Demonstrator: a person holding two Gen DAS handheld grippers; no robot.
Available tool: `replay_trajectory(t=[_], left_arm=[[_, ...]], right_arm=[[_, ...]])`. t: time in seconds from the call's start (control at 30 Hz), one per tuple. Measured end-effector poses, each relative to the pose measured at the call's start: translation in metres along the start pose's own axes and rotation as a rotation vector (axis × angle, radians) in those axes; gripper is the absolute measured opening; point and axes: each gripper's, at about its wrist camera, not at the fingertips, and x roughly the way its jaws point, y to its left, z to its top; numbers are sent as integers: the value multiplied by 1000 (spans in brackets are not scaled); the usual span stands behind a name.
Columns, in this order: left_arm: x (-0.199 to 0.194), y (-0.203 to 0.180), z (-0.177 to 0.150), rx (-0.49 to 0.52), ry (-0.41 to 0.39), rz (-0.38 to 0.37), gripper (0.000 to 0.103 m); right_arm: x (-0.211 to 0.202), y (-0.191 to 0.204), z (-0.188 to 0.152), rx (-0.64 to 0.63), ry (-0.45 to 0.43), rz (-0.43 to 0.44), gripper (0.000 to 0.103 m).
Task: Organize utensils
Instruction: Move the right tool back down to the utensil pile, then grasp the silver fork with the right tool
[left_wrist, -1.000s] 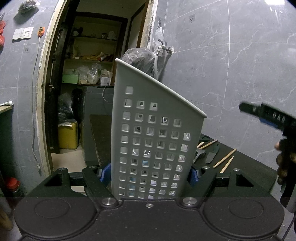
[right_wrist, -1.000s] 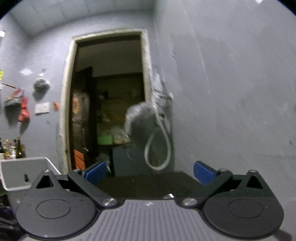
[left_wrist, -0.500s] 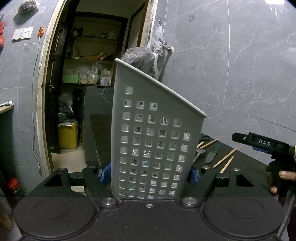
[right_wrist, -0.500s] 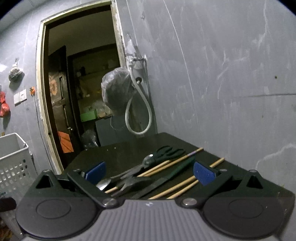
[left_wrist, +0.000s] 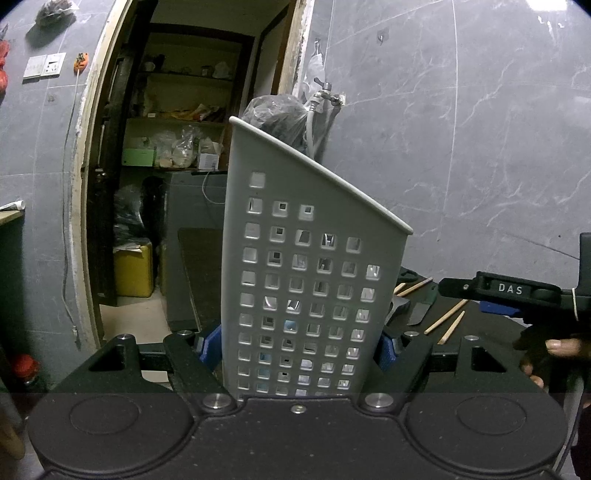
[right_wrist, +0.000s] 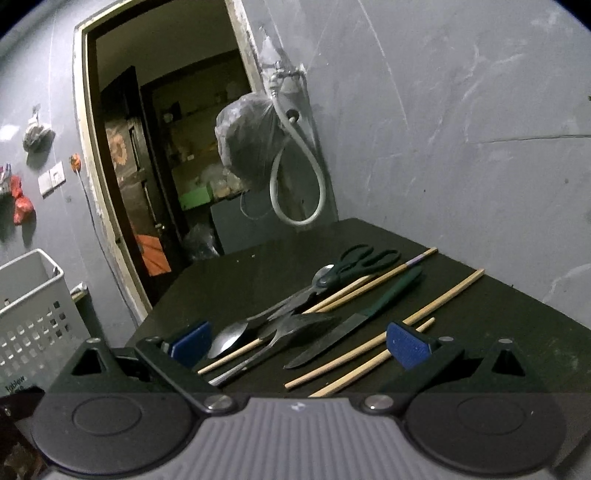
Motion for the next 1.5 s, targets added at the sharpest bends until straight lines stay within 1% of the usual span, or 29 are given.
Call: replay_trajectory(t=[0.23,0.4,0.47,0.6,0.8,0.87,1.1,1.13,1.17,1.3,1.5], left_arm=[[1,1,-2,-3,0,-5,78],[2,3,-2,-5,0,-10,78],[2,2,-2,-5,1,-10,78],[2,3,-2,-5,0,-10,78],[3,3,-2,-7,1,-13,78],[3,3,-2,-7,1,-13,78],[3,3,-2,-6,1,-12,78],[3,3,-2,-6,1,-12,78],[3,3,-2,-6,1,-12,78],[3,3,-2,-6,1,-12,78],[3,3,-2,-7,1,-12,78]], right_arm=[[12,12,9,-23,43,23,103],[32,13,23,26,107,75,103],[39,13,27,50,121,79,103],[53,7,33,141,148,118,103],[83,-12,33,345,244,180,102],[92,-16,34,374,258,192,98],[113,-20,32,418,297,183,93],[114,-20,30,421,297,180,89],[115,-20,30,422,297,174,88],[121,-22,28,430,311,159,87],[124,-27,26,450,289,145,78]])
